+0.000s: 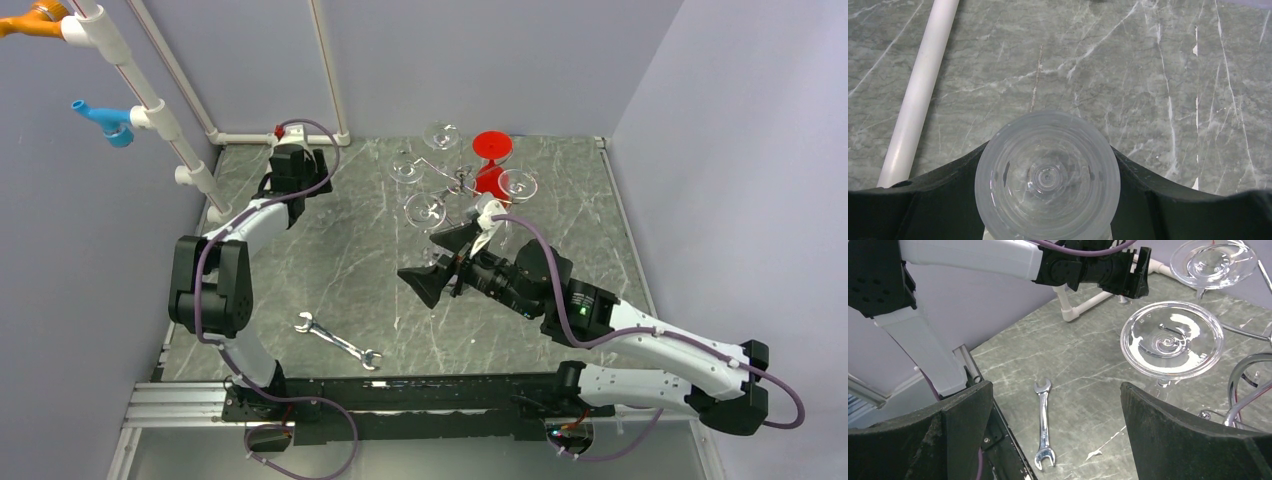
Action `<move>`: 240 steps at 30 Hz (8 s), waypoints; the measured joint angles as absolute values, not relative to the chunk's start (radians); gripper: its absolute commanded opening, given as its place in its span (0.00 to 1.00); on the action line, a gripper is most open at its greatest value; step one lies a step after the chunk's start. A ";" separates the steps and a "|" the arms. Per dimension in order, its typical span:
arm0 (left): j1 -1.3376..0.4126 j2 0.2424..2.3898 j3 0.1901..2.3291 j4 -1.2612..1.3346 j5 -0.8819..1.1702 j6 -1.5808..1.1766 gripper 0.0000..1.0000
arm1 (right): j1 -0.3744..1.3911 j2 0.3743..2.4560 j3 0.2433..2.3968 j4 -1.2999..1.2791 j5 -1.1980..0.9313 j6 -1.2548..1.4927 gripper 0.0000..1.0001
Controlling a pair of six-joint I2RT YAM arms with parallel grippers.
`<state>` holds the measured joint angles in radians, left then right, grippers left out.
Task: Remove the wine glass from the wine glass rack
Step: Place the wine glass at the center of the board, then pick up the wine glass from the wine rack.
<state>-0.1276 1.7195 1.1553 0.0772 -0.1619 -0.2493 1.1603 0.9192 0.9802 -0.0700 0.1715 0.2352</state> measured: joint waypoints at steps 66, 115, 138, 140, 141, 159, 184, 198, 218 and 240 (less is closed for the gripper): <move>-0.240 1.143 1.100 -0.142 -0.241 -0.262 0.99 | 1.160 0.813 0.923 -0.056 0.258 0.328 1.00; -0.234 0.953 1.055 -0.208 -0.083 -0.335 0.99 | 1.011 0.942 1.338 -0.387 0.538 0.411 1.00; -0.218 0.953 1.055 -0.208 -0.075 -0.336 0.99 | 0.668 0.935 1.362 -0.538 0.209 0.558 0.86; -0.217 0.953 1.055 -0.208 -0.075 -0.336 0.99 | 0.626 0.926 1.367 -0.542 0.204 0.554 0.86; -0.217 0.953 1.055 -0.208 -0.075 -0.336 0.99 | 0.602 0.924 1.377 -0.552 0.199 0.552 0.86; -0.199 0.953 1.060 -0.212 -0.065 -0.339 0.99 | -0.220 1.022 1.352 -0.489 -0.477 0.724 0.81; -0.142 0.962 1.063 -0.213 -0.023 -0.367 0.99 | -0.258 1.025 1.151 -0.303 -0.841 0.925 0.66; -0.138 0.962 1.063 -0.213 -0.010 -0.382 0.99 | -0.196 1.077 1.146 -0.273 -0.850 0.946 0.62; -0.132 0.962 1.063 -0.213 0.000 -0.383 0.99 | -0.114 1.102 1.137 -0.250 -0.849 0.951 0.42; -0.128 0.966 1.063 -0.215 0.000 -0.383 0.99 | -0.096 1.102 1.136 -0.245 -0.846 0.945 0.28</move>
